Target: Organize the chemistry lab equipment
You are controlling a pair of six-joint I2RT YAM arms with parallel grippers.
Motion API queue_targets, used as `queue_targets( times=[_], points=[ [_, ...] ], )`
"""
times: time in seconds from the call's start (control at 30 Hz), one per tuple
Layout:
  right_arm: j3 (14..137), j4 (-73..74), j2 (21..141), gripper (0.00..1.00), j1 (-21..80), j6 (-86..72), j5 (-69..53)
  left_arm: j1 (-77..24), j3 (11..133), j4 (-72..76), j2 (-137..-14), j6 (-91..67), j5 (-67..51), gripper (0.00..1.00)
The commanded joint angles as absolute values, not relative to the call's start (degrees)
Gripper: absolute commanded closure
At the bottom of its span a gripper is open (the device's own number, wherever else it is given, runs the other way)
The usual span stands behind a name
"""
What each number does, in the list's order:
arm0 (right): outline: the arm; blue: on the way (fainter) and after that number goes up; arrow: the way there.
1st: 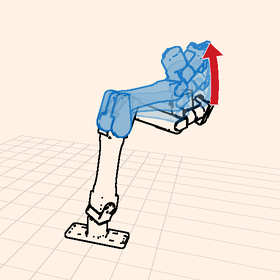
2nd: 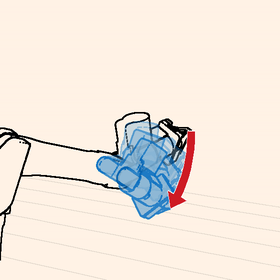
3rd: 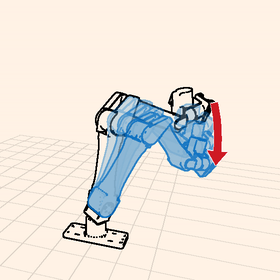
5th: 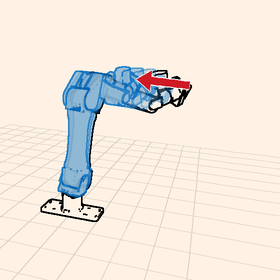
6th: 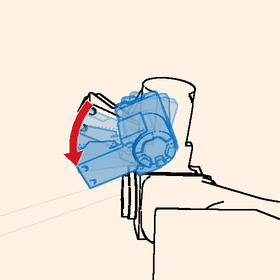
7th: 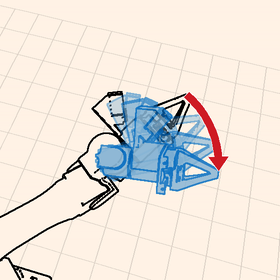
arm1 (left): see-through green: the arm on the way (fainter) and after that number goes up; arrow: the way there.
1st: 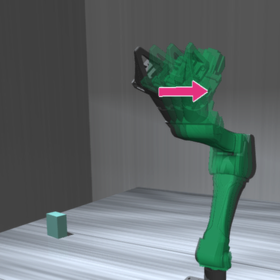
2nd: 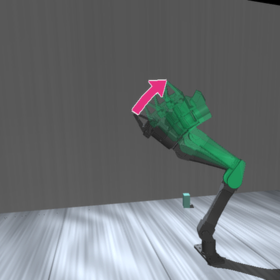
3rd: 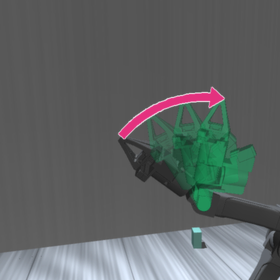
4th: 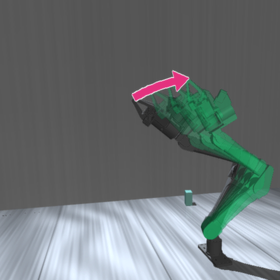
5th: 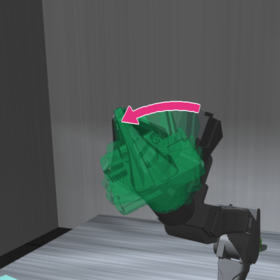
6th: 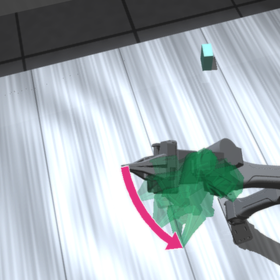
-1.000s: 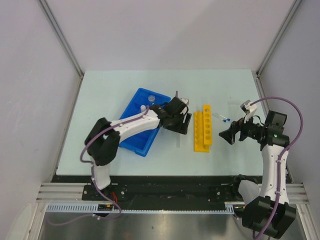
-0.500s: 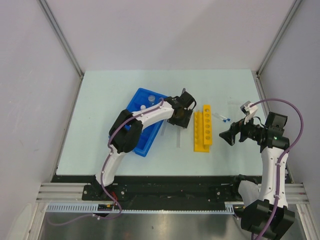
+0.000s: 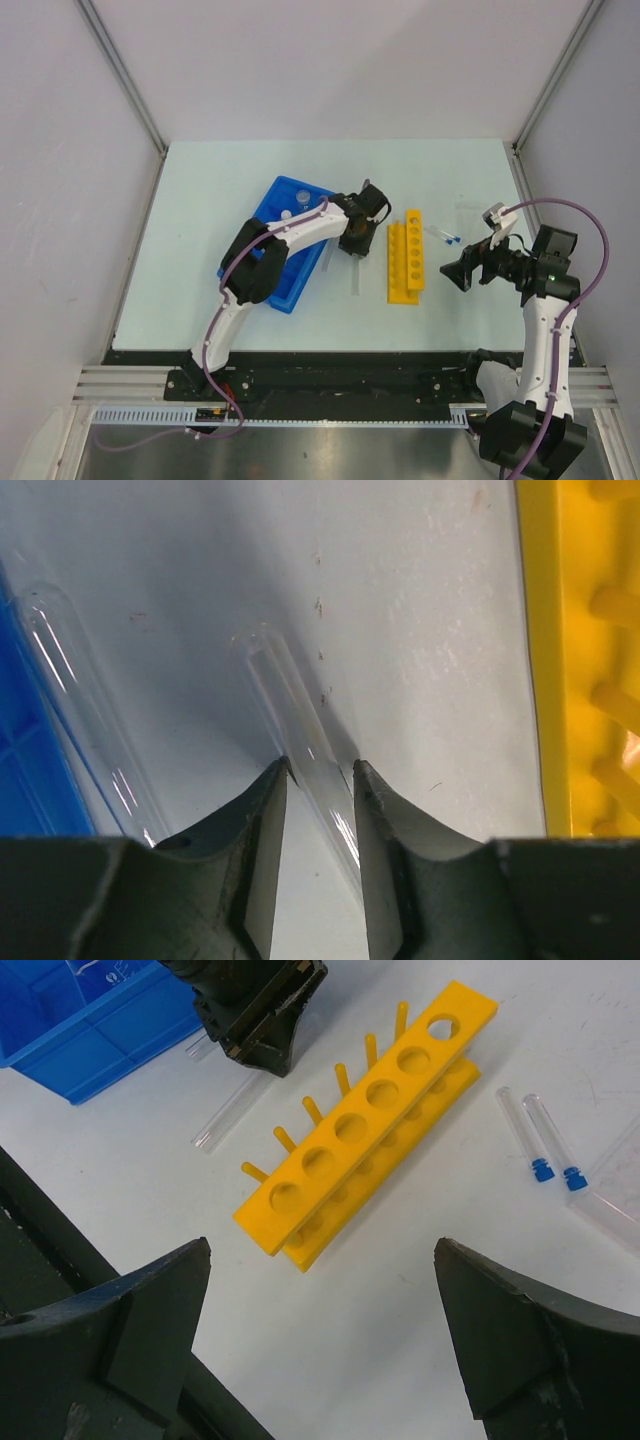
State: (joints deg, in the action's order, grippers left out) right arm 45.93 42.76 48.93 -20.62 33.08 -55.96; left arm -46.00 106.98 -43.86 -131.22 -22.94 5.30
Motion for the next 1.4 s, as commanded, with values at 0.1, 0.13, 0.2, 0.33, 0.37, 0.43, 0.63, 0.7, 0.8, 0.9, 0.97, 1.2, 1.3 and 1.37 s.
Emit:
queue_targets(
  times=[0.1, 0.13, 0.2, 0.33, 0.37, 0.43, 0.63, 0.7, 0.8, 0.9, 0.97, 1.2, 1.3, 1.37],
  points=[
    [46.05, 45.08, 47.02, 0.00, -22.15, 38.05, -62.03, -46.23, 104.51, -42.37, -130.52, -23.55, 2.90, 0.74],
    [46.05, 45.61, 46.85, 0.00, -22.15, 38.67, -62.75, -46.23, 103.81, -42.28, -130.17, -23.55, 2.73, 0.78],
    [46.05, 46.75, 46.84, 0.00, -22.06, 40.77, -65.21, -46.14, 103.27, -41.92, -129.29, -23.29, 1.50, 0.81],
    [47.63, 50.77, 46.14, 0.00, -16.38, 47.26, -64.70, -46.23, 100.99, -41.31, -126.48, -22.24, 0.44, 0.83],
    [49.81, 52.45, 46.75, 0.00, -13.65, 49.37, -61.64, -46.14, 100.55, -41.13, -124.73, -21.63, 0.44, 0.83],
    [52.28, 56.49, 47.72, 0.00, -8.64, 54.65, -58.11, -46.14, 99.67, -41.04, -122.97, -21.10, -2.10, 0.83],
    [56.42, 58.89, 53.43, 0.00, 14.30, 65.80, -45.10, -45.70, 98.00, -41.39, -117.25, -19.86, -7.11, 0.83],
    [58.08, 59.67, 56.49, 0.00, 19.59, 69.41, -43.59, -45.62, 96.34, -41.05, -115.32, -19.95, -8.52, 0.83],
    [61.59, 63.97, 60.28, 0.04, 25.28, 78.29, -43.68, -45.44, 93.71, -40.17, -113.21, -20.30, -12.21, 0.84],
    [65.38, 68.72, 65.29, 0.05, 32.31, 85.33, -39.91, -45.35, 91.42, -39.29, -111.19, -20.57, -16.60, 0.84],
    [70.21, 71.10, 69.77, 0.06, 35.05, 87.09, -37.18, -45.26, 90.18, -38.15, -109.87, -20.83, -20.47, 0.84],
    [80.77, 68.83, 80.85, 0.12, 50.08, 84.74, -29.55, -45.09, 85.78, -36.30, -106.44, -21.36, -27.42, 0.84],
    [80.68, 65.67, 84.89, 0.13, 56.50, 82.98, -21.55, -44.83, 85.78, -36.47, -106.00, -21.09, -29.79, 0.84],
    [80.42, 63.99, 86.74, 0.15, 58.96, 82.44, -17.41, -44.91, 85.78, -36.74, -105.82, -20.66, -30.41, 0.84]
  ],
)
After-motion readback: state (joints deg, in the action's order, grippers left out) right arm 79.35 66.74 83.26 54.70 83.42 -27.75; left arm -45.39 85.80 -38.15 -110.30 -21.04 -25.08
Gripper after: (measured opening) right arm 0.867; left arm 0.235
